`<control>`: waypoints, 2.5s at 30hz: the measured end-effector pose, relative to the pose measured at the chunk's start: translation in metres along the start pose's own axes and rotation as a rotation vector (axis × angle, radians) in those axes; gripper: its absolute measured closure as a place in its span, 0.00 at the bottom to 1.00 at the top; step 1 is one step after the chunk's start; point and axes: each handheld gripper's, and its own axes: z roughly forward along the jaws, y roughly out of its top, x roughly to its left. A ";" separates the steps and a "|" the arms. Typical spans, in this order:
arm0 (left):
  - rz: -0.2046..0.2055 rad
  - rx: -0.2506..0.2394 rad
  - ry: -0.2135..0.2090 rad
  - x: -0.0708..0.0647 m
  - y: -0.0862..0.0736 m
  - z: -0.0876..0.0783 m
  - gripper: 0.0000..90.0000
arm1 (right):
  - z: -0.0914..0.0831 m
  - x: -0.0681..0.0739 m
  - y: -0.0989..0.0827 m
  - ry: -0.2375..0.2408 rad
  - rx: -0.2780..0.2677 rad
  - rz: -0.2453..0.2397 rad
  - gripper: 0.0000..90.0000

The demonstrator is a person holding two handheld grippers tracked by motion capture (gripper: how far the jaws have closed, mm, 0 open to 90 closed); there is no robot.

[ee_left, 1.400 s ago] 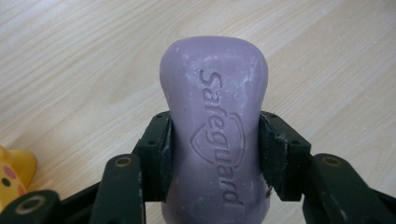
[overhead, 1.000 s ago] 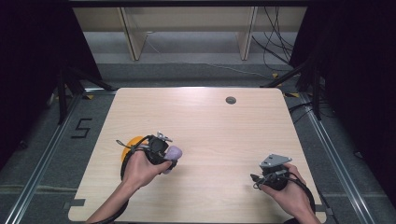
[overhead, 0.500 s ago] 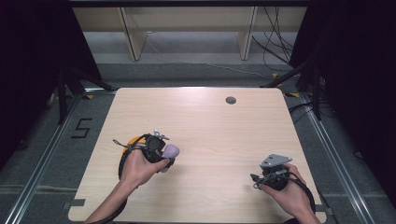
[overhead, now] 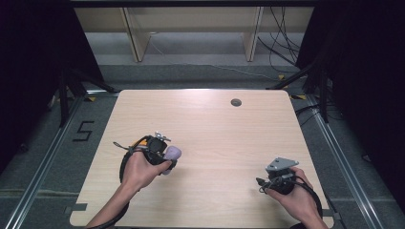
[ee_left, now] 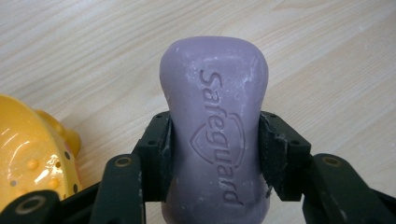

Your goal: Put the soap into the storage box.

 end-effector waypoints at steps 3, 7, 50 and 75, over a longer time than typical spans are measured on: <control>-0.005 0.004 0.003 0.002 0.000 0.000 0.54 | 0.001 -0.001 0.000 -0.004 -0.006 -0.012 0.54; -0.013 0.006 0.013 0.003 0.000 -0.001 0.54 | 0.001 -0.001 0.000 -0.002 -0.005 -0.014 0.54; -0.098 -0.008 0.066 0.038 -0.007 -0.019 0.54 | 0.000 0.000 0.000 0.000 -0.003 0.003 0.53; -0.155 0.011 0.108 0.060 -0.012 -0.025 0.54 | 0.000 0.000 0.000 -0.001 -0.003 0.005 0.53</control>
